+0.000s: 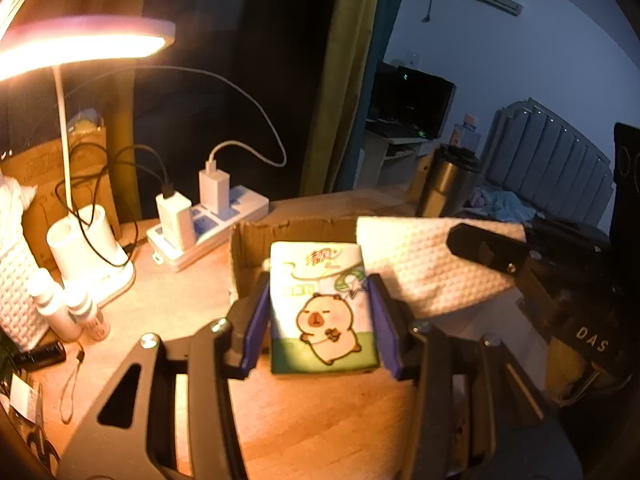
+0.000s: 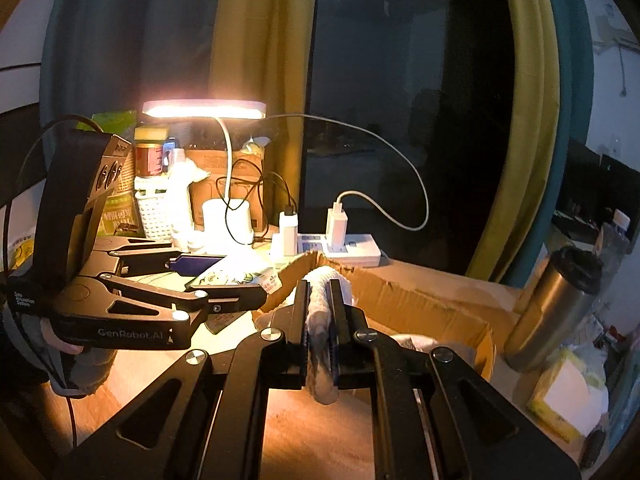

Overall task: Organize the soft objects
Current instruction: 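Lift the tissue pack and white cloth and carry both over the cardboard box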

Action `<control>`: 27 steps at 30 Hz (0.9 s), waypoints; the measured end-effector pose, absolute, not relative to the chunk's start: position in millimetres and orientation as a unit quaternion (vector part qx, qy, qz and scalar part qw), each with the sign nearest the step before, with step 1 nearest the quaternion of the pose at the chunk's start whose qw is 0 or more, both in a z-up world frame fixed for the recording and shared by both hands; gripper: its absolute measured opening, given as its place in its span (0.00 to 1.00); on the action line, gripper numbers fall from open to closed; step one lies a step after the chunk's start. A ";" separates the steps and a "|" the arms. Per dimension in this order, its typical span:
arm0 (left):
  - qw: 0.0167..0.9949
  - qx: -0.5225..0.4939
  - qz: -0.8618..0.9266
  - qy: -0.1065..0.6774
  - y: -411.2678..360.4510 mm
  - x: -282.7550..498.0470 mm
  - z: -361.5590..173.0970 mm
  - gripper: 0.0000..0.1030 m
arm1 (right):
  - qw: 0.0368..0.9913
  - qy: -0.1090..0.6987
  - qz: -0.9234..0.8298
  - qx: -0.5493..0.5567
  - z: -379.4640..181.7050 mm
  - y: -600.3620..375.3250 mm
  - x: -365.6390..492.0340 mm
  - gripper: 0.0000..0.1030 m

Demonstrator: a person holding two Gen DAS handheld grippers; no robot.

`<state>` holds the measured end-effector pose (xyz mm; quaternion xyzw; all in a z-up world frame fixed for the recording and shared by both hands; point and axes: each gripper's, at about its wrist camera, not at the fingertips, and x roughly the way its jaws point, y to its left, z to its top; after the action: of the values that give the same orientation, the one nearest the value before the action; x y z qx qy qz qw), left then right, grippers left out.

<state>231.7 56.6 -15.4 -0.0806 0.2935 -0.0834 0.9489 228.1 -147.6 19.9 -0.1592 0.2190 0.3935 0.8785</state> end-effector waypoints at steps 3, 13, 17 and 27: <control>0.951 -0.075 -0.080 0.290 56.2 236.9 -10.3 0.47 | 0.877 0.217 0.398 -0.158 22.2 -144.1 235.0 0.08; 0.955 -0.058 -0.076 0.281 45.7 262.8 -3.3 0.47 | 0.879 0.211 0.398 -0.159 32.5 -137.5 257.9 0.08; 0.954 -0.055 -0.068 0.286 49.1 273.9 -5.4 0.47 | 0.880 0.213 0.393 -0.164 33.0 -133.4 270.3 0.08; 0.951 -0.069 -0.057 0.297 68.6 302.7 -15.9 0.47 | 0.876 0.238 0.381 -0.177 14.3 -122.5 306.5 0.08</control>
<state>302.7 68.6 -15.9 -0.0690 0.2970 -0.0569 0.9507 306.5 -122.5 14.3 -0.1767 0.2377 0.3806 0.8760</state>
